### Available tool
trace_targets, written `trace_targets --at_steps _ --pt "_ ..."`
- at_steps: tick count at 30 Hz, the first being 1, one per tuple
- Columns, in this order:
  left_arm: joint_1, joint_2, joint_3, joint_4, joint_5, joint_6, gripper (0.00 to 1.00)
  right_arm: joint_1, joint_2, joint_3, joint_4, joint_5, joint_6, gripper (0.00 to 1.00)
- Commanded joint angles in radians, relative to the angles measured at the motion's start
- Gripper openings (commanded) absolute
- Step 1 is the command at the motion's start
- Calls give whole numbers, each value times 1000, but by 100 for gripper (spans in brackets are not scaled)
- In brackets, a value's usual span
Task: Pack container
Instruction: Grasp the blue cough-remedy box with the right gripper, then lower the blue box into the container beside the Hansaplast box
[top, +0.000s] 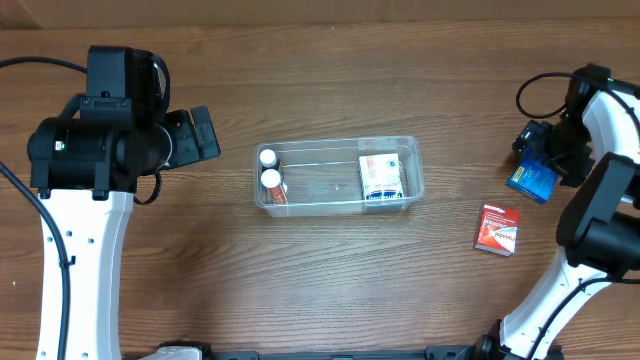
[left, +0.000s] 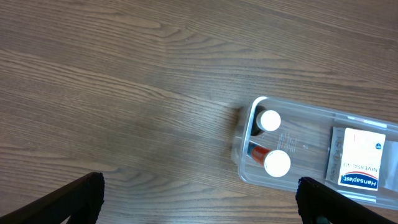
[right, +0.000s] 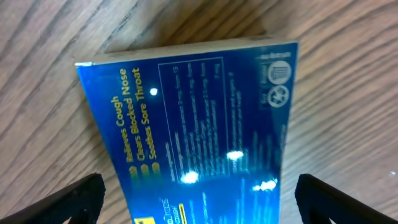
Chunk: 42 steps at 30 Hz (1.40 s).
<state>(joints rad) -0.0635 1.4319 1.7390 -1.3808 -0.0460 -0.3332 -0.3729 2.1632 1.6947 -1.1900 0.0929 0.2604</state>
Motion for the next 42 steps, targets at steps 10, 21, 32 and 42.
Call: trace_targets --at_steps 10,21,32,42 --pt "5 6 5 -2 -9 19 100 -5 8 -116 86 -6 -6 90" --pt "5 6 5 -3 -9 19 100 26 -103 56 -50 -106 -7 76" --pt "5 6 5 -3 -9 19 100 673 -521 84 -161 -162 -43 76" --pt "5 6 5 -3 -10 19 100 806 -421 -216 13 -147 58 77"
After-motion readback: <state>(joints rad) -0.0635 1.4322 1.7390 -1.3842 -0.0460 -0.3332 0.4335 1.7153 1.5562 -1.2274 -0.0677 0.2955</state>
